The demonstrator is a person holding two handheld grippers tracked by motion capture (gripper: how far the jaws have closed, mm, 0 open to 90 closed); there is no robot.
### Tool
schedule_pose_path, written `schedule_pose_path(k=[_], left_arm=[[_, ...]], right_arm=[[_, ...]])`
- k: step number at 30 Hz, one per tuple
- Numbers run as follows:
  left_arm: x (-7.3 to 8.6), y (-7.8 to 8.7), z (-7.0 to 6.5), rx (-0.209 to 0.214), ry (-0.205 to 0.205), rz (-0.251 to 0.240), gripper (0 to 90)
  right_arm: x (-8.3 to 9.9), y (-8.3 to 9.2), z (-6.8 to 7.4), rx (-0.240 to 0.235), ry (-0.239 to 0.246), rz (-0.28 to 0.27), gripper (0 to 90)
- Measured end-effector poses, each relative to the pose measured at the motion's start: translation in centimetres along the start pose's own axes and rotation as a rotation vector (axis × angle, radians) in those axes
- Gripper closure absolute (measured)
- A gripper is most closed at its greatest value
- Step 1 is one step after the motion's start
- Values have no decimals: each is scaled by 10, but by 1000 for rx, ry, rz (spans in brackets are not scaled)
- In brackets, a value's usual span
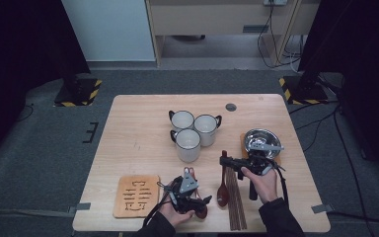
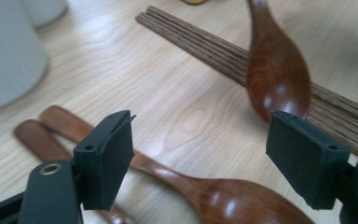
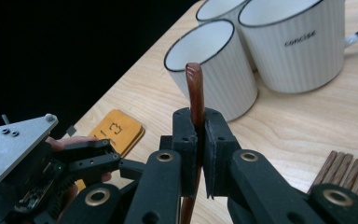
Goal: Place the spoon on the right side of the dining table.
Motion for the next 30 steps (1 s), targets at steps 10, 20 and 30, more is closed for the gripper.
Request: schedule_pose_path(k=[10, 20, 30], left_arm=[[-1, 26, 35, -51, 86, -49, 211], [3, 61, 89, -159, 173, -103, 186], [14, 88, 139, -281, 255, -118, 174]], right_arm=[[-12, 12, -3, 18, -10, -60, 853], [-19, 20, -8, 38, -6, -90, 852], [-25, 28, -12, 48, -7, -116, 852]])
Point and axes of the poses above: each handheld gripper's, and its own axes: y roughly backward along the jaws, x roughly out of its underside, z roughly to its left, the point moved 9 cm from there along -y, roughly forward along the jaws, and after that the axes turned 11 degrees about y, right-handed, at the moved point
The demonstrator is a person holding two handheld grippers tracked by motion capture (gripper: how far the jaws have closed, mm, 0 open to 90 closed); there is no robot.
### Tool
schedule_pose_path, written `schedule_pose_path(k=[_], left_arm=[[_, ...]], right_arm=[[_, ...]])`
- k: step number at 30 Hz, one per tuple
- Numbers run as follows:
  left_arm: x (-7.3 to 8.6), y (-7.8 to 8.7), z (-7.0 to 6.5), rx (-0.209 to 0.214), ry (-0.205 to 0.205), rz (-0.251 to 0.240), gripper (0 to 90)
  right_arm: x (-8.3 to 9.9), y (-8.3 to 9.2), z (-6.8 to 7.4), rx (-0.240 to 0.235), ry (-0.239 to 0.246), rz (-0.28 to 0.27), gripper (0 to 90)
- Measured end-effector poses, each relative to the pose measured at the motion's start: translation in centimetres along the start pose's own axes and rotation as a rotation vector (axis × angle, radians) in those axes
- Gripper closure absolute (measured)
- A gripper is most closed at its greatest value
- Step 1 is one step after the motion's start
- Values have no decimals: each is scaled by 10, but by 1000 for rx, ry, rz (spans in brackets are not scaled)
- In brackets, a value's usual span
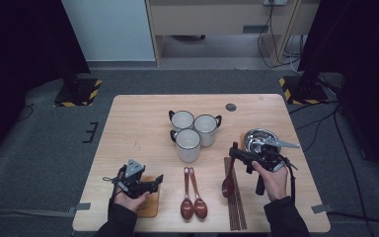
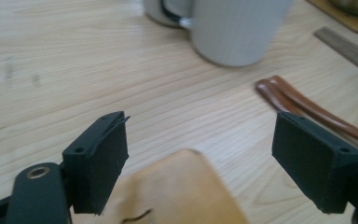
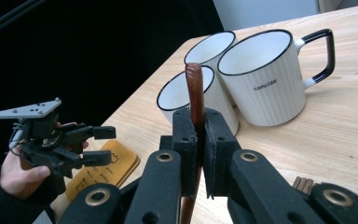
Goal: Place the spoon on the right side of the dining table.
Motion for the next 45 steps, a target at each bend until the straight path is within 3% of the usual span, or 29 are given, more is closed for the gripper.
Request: schedule_pose_path(k=[11, 26, 35, 45], left_arm=[[3, 3, 44, -121, 40, 9, 165], [8, 2, 93, -217, 94, 40, 153], [11, -3, 102, -248, 95, 58, 153], [13, -8, 104, -259, 80, 60, 143]], right_arm=[[-5, 5, -4, 15, 8, -20, 853], [-9, 8, -6, 26, 10, -31, 852], [-12, 10, -8, 33, 9, -41, 852], [-15, 11, -9, 38, 9, -55, 852]])
Point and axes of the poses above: each handheld gripper's, and its own axes: y roughly backward along the jaws, x roughly out of its underside, z roughly to its left, the point moved 9 cm from there along -y, roughly forward along the jaws, and after that the axes turned 11 degrees about y, right-handed, at the moved point
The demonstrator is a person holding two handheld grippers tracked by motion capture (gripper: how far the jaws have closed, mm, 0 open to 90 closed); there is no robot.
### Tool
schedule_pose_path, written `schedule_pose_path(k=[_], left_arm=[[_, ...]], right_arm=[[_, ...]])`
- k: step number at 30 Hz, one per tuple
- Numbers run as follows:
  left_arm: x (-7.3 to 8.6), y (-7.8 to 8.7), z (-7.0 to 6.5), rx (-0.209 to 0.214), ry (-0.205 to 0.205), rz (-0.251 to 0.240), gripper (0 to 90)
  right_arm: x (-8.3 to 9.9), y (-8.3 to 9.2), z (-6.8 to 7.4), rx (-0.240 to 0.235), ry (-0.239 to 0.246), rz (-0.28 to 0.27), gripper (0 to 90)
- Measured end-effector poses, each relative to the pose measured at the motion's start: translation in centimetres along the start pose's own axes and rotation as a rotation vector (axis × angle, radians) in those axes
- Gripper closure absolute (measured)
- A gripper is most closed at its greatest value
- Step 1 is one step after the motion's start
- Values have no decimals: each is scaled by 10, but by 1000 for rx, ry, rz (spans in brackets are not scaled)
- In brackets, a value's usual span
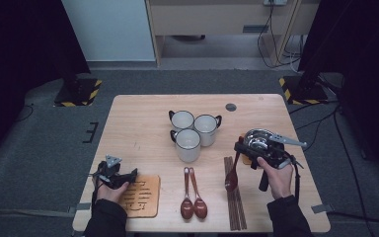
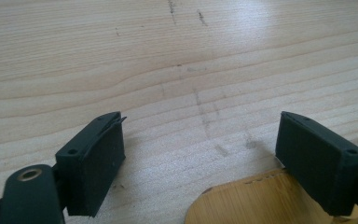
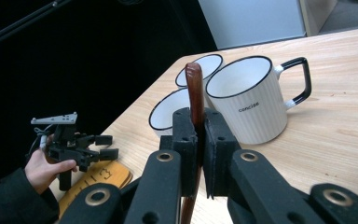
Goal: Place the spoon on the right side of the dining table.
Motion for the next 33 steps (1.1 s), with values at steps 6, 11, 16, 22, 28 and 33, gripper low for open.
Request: schedule_pose_path(k=[6, 11, 16, 22, 28, 33], left_arm=[[0, -1, 0, -16, -6, -5, 126], [1, -1, 1, -28, -1, -3, 112], [1, -2, 1, -33, 3, 0, 93], [1, -2, 1, -38, 5, 2, 85], [1, -2, 2, -41, 4, 4, 80], [1, -2, 2, -46, 6, 6, 74]], right_arm=[[-4, 2, -2, 15, 5, -24, 852], [-8, 4, -5, 30, 9, -45, 852], [-11, 6, -9, 48, 5, -61, 852], [-16, 8, -15, 71, 7, -82, 852], [-21, 9, -21, 92, 4, -101, 852], [-25, 11, -27, 108, -5, -114, 852]])
Point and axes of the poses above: each handheld gripper's, and its own axes: y roughly backward along the jaws, x roughly out of its underside, z roughly to its left, the point moved 9 cm from there along -y, roughly forward along the jaws, and after that the axes turned 11 degrees about y, right-handed, at the moved point
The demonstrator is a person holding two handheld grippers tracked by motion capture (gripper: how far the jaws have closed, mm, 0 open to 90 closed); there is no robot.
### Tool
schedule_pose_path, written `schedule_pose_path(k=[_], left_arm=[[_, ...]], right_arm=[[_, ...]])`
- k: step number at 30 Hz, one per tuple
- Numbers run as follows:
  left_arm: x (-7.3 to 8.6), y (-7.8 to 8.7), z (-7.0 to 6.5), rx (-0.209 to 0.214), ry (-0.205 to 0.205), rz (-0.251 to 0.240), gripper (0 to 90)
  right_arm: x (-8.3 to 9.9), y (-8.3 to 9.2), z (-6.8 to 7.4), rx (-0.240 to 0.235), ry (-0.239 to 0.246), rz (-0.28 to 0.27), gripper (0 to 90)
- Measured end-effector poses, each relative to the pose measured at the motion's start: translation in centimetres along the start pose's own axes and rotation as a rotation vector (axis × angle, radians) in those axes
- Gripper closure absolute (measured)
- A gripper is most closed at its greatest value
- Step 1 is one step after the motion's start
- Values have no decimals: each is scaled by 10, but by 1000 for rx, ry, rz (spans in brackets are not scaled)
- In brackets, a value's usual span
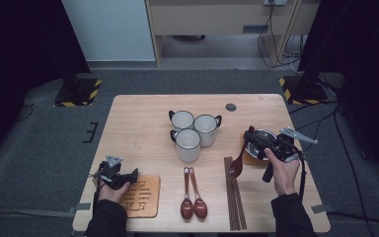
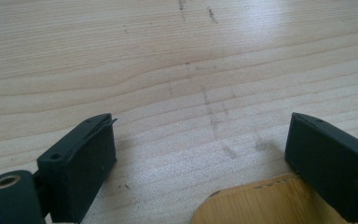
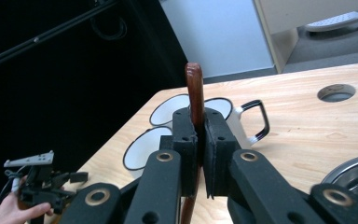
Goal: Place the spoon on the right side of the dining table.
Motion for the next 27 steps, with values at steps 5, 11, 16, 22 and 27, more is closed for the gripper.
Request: schedule_pose_path(k=[5, 11, 16, 22, 27], left_arm=[[0, 0, 0, -3, 5, -1, 68], [0, 0, 0, -3, 6, -1, 65], [0, 0, 0, -4, 6, -1, 64], [0, 0, 0, -4, 6, 0, 63], [0, 0, 0, -4, 6, -1, 63]], right_arm=[[-1, 0, -9, 24, -7, -9, 852], [-2, -2, -17, 36, -24, -13, 852], [-5, -1, -23, 47, -34, -28, 852], [-12, -3, -28, 58, -32, -51, 851], [-13, -5, -32, 67, -40, -52, 852]])
Point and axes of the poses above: each handheld gripper's, and its own axes: y roughly backward along the jaws, x roughly out of its underside, z roughly to its left, the point moved 9 cm from there along -y, roughly forward along the jaws, and after that the axes turned 11 degrees about y, right-handed, at the moved point
